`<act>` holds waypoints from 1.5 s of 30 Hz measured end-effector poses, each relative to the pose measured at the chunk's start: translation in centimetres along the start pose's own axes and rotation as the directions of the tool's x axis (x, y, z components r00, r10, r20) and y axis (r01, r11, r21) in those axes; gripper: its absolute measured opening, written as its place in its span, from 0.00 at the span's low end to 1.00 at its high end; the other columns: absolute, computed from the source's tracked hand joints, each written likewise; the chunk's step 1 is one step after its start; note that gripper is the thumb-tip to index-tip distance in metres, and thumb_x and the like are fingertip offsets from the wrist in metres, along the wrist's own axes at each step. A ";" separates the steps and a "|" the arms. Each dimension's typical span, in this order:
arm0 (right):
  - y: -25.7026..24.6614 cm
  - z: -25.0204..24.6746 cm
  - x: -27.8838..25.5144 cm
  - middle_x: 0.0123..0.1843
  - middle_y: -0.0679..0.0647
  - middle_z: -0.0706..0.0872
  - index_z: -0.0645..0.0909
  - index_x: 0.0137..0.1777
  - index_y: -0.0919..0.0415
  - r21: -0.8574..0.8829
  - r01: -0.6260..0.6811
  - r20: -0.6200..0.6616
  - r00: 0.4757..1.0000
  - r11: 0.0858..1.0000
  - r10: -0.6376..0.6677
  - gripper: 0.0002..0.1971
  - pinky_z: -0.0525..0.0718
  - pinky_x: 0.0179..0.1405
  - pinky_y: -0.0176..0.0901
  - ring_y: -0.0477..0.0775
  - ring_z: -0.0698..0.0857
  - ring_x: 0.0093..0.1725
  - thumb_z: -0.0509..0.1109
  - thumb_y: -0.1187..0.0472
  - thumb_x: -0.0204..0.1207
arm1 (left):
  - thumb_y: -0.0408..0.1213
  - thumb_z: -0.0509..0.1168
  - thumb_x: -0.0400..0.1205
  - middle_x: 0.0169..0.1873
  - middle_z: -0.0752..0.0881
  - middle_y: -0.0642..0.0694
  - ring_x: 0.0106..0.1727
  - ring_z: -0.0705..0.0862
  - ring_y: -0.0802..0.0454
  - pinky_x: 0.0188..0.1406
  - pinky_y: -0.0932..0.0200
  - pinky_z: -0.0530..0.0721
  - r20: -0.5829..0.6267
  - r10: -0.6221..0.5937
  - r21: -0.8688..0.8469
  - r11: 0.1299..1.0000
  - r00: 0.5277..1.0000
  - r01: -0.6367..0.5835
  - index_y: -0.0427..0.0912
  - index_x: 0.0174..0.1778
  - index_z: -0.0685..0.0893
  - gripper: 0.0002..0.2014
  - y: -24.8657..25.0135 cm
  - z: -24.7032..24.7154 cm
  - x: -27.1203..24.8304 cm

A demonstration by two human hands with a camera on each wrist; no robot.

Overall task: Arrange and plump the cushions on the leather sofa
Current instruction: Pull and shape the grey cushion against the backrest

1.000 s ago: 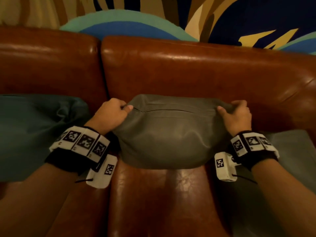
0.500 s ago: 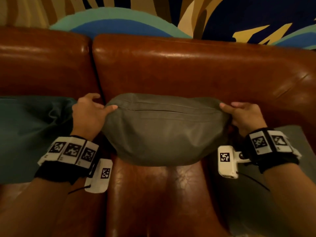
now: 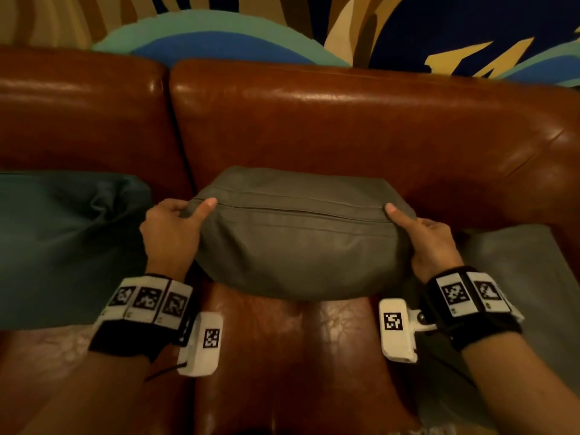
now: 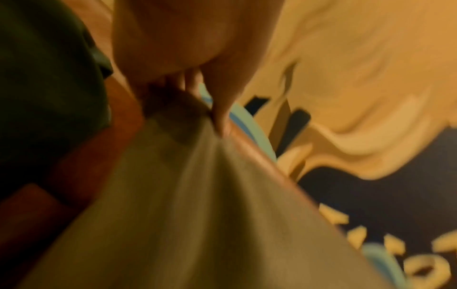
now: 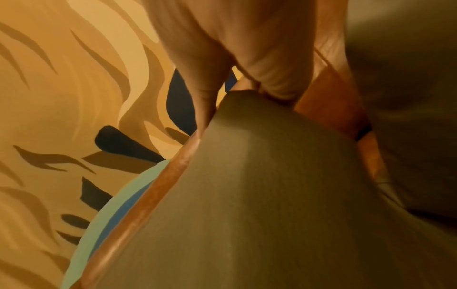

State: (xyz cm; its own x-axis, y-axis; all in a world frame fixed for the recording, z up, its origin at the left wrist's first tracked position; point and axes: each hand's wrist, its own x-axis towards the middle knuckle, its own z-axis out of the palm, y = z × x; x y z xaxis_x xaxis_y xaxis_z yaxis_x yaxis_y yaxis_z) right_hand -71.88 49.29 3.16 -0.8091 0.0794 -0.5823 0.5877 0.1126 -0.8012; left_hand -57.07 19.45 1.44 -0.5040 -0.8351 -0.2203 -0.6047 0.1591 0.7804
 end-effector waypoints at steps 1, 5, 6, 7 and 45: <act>-0.3 -0.2 -0.4 0.48 0.60 0.91 0.85 0.43 0.62 -0.010 0.025 -0.007 1.000 1.000 -0.025 0.12 0.88 0.47 0.46 0.56 0.91 0.48 0.83 0.58 0.68 | 0.52 0.76 0.74 0.44 0.89 0.43 0.52 0.87 0.44 0.56 0.51 0.84 0.054 0.007 -0.011 1.000 0.999 -0.006 0.39 0.49 0.88 0.19 0.2 -0.3 0.4; -2.2 -1.5 -1.4 0.38 0.57 0.90 0.83 0.38 0.60 0.039 0.183 0.032 0.982 0.982 -0.184 0.10 0.88 0.36 0.39 0.51 0.89 0.35 0.80 0.58 0.72 | 0.44 0.76 0.75 0.38 0.93 0.49 0.44 0.91 0.51 0.49 0.57 0.88 0.203 0.149 -0.185 0.976 0.968 -0.111 0.48 0.38 0.88 0.06 1.6 -2.2 0.8; -2.4 -2.0 -1.0 0.39 0.57 0.90 0.83 0.39 0.60 0.052 0.167 0.059 0.984 0.985 -0.170 0.09 0.88 0.35 0.37 0.51 0.90 0.36 0.78 0.57 0.74 | 0.41 0.74 0.78 0.38 0.93 0.49 0.43 0.91 0.54 0.45 0.62 0.88 0.235 0.168 -0.266 0.958 0.957 -0.103 0.45 0.39 0.89 0.04 2.0 -2.6 0.3; -2.6 -2.2 -0.9 0.41 0.56 0.92 0.84 0.42 0.59 0.057 0.124 0.089 0.988 0.991 -0.129 0.09 0.88 0.36 0.37 0.50 0.91 0.39 0.76 0.54 0.76 | 0.38 0.71 0.80 0.40 0.93 0.48 0.44 0.91 0.56 0.44 0.65 0.87 0.280 0.159 -0.382 0.923 0.947 -0.042 0.42 0.43 0.89 0.04 2.1 -2.6 0.0; -0.6 1.3 2.3 0.29 0.46 0.89 0.85 0.36 0.55 -0.020 0.287 -0.015 0.958 0.958 -0.287 0.12 0.81 0.21 0.35 0.49 0.88 0.34 0.73 0.53 0.80 | 0.40 0.68 0.83 0.44 0.93 0.49 0.47 0.91 0.57 0.44 0.65 0.87 0.371 0.021 -0.538 0.820 0.928 0.196 0.43 0.45 0.89 0.06 0.0 4.2 1.9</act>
State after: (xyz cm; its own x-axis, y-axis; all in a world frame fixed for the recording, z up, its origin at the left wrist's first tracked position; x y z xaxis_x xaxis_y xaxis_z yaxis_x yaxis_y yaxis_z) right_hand -74.12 48.15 2.09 -0.9436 0.0589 -0.3259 0.3311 0.1502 -0.9316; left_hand -60.64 20.02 -1.43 -0.7094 -0.5768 -0.4051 -0.2632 -0.3165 0.9114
